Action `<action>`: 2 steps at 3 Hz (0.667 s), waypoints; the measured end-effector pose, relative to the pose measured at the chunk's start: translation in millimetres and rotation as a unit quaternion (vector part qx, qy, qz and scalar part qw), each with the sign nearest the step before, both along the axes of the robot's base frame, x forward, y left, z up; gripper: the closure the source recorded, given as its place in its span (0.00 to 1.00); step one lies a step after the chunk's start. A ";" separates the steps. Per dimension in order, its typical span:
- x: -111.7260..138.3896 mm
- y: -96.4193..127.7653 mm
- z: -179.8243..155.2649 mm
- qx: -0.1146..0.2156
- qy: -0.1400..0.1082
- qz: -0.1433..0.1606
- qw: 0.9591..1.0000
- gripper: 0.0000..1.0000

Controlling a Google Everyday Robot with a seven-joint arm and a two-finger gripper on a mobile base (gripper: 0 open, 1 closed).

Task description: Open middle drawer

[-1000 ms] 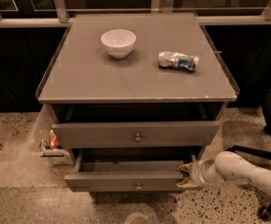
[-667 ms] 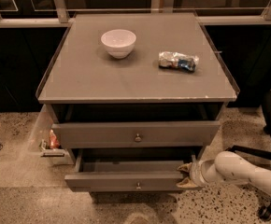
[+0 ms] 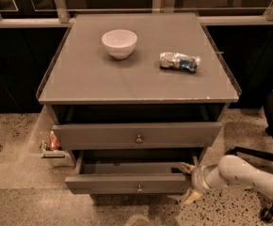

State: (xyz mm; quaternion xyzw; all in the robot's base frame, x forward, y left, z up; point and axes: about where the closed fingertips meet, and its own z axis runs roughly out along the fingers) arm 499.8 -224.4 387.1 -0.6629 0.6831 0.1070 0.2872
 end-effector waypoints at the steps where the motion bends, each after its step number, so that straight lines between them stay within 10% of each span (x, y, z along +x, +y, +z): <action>1: -49.0 -4.2 1.1 0.003 0.004 0.008 1.000 0.38; 2: -79.0 -4.8 5.8 0.003 0.005 0.015 1.000 0.61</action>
Offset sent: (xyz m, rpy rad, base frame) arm -0.1976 -0.0095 0.0204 -0.0057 0.0171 0.0877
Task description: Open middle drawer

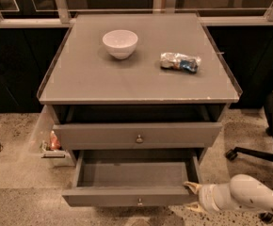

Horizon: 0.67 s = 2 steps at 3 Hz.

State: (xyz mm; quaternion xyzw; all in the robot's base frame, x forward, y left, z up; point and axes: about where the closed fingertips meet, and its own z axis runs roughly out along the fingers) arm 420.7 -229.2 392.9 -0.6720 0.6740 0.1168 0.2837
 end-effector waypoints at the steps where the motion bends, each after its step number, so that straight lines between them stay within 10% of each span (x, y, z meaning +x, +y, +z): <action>1: 0.0 0.0 3.5 0.000 0.000 0.000 1.000 0.84; 2: 0.0 0.0 6.7 0.000 0.000 0.000 1.000 0.84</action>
Offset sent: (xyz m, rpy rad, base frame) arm -0.1759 -0.0250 0.0293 -0.0348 -0.0129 -0.0106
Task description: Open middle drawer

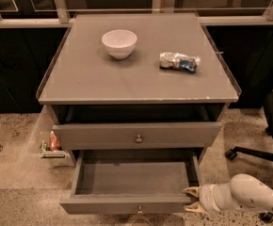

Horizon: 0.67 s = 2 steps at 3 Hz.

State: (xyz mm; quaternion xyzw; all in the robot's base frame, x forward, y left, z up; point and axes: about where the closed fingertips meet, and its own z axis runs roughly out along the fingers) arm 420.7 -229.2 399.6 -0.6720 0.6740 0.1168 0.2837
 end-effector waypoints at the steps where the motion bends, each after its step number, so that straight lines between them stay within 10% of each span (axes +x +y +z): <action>1: 0.0 0.0 0.0 0.000 0.000 0.000 1.000 0.61; 2: 3.6 0.4 -1.7 0.000 0.006 -0.002 1.000 0.37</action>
Offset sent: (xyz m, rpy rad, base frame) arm 0.0167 -0.0016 -0.0107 -0.0013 0.0432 -0.0203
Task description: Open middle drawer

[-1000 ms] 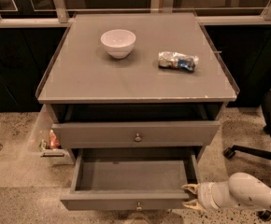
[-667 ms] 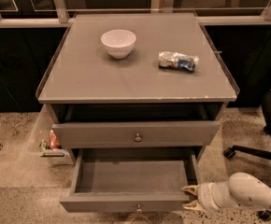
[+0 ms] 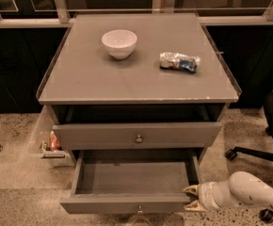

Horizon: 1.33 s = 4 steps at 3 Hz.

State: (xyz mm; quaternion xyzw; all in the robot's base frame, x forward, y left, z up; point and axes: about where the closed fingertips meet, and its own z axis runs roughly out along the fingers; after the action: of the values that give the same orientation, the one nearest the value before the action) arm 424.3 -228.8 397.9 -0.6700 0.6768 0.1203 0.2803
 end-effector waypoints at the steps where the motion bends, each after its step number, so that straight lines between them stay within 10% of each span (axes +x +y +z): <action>1: -6.8 -2.4 -16.1 0.006 0.032 0.001 0.999 0.41; 4: -17.9 -3.1 -11.0 0.003 0.036 0.003 0.999 1.00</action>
Offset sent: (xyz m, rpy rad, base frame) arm -0.0806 -0.0218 -0.0314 0.0101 0.1753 0.0208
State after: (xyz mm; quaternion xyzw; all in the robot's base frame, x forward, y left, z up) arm 406.5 -231.9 386.9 -0.6665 0.6839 0.1470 0.2578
